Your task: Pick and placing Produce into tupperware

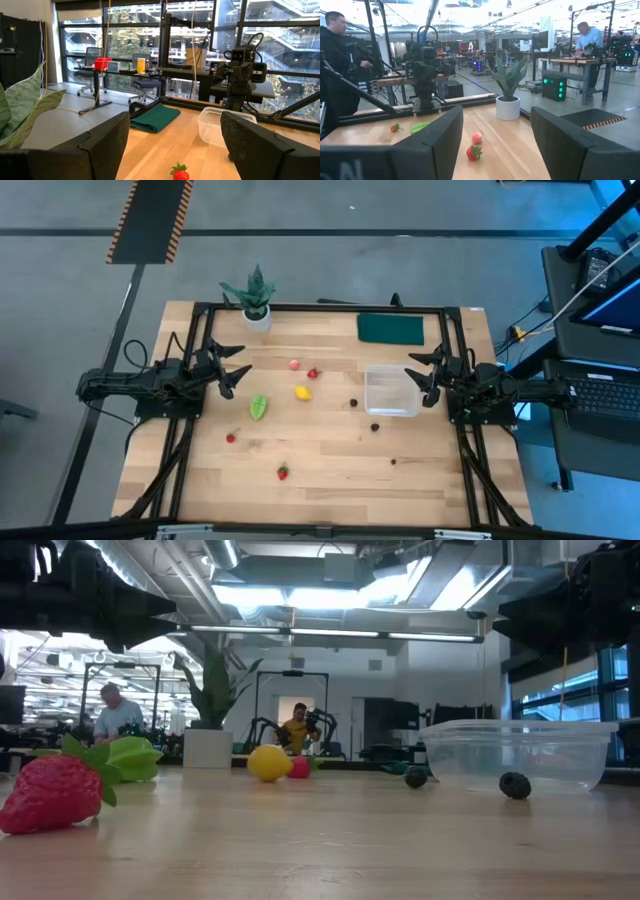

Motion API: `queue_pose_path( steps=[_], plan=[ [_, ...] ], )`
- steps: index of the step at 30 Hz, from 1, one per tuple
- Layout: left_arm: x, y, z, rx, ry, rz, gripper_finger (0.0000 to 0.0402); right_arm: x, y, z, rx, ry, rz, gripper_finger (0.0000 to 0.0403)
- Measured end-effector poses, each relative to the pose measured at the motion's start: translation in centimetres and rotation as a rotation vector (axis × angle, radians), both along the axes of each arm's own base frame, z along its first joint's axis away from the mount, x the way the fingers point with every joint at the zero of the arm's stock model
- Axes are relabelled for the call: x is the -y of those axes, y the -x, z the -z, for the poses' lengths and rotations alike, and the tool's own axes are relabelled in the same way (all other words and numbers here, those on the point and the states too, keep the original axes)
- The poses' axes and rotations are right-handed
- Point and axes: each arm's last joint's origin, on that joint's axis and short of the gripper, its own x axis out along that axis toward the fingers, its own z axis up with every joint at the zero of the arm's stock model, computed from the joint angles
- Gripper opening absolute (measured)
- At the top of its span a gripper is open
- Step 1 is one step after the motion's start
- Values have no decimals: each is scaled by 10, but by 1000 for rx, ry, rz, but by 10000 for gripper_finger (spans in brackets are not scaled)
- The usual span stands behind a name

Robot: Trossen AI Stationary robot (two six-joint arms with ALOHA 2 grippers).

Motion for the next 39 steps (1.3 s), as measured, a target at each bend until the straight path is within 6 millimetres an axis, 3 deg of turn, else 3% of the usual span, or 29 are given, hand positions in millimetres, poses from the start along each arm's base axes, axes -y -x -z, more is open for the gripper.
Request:
queue_pose_path(
  steps=[8,12,17,21,24,28,32,39],
  plan=[
    [0,0,0,0,0,0,305,1,0,0,68,-189,-16,234],
    [0,0,0,0,0,0,305,1,3,-13,150,-118,-5,234],
    [0,0,0,0,0,0,305,3,17,-62,194,8,109,234],
    [0,0,0,0,0,0,305,2,19,-113,109,71,111,234],
    [0,0,0,0,0,0,305,0,4,-143,-103,89,79,234],
    [0,0,0,1,0,0,305,-9,-32,-173,-438,45,-7,234],
    [0,0,0,0,0,0,305,-24,-70,-187,-752,-117,-125,234],
    [0,0,0,1,0,0,305,-68,-116,-206,-936,-356,-382,234]
  ],
)
